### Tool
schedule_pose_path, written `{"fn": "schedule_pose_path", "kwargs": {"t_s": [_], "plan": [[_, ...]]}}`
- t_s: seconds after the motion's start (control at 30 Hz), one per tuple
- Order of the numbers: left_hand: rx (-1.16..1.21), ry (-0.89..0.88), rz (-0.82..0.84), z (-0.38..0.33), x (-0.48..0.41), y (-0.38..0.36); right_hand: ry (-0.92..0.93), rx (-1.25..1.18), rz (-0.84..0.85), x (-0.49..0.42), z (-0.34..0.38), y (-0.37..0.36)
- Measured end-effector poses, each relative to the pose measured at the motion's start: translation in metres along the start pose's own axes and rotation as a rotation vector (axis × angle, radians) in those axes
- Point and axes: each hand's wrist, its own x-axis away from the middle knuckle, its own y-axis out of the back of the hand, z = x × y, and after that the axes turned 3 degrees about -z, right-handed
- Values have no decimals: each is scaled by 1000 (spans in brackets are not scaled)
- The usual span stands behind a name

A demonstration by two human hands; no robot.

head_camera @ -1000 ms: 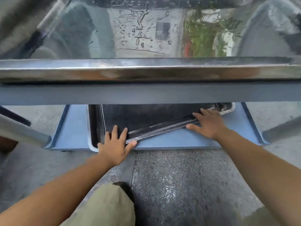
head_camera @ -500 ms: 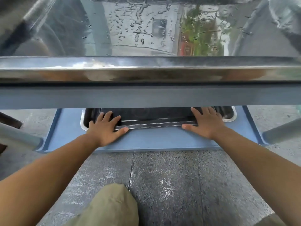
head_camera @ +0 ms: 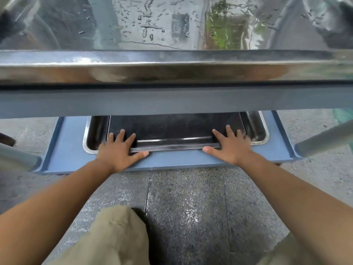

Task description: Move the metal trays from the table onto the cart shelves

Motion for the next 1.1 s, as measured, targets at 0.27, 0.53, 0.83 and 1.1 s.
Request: {"fn": "schedule_pose_path", "kwargs": {"t_s": [0.27, 0.53, 0.83, 1.1], "plan": [[-16, -11, 26, 0, 32, -10, -3, -24, 8, 41, 2, -19], [18, 9, 33, -1, 52, -26, 15, -49, 73, 55, 0, -19], [22, 11, 72, 2, 50, -23, 4, -77, 90, 59, 2, -18], [125, 11, 336, -6, 59, 24, 71, -117, 173, 79, 15, 21]]}}
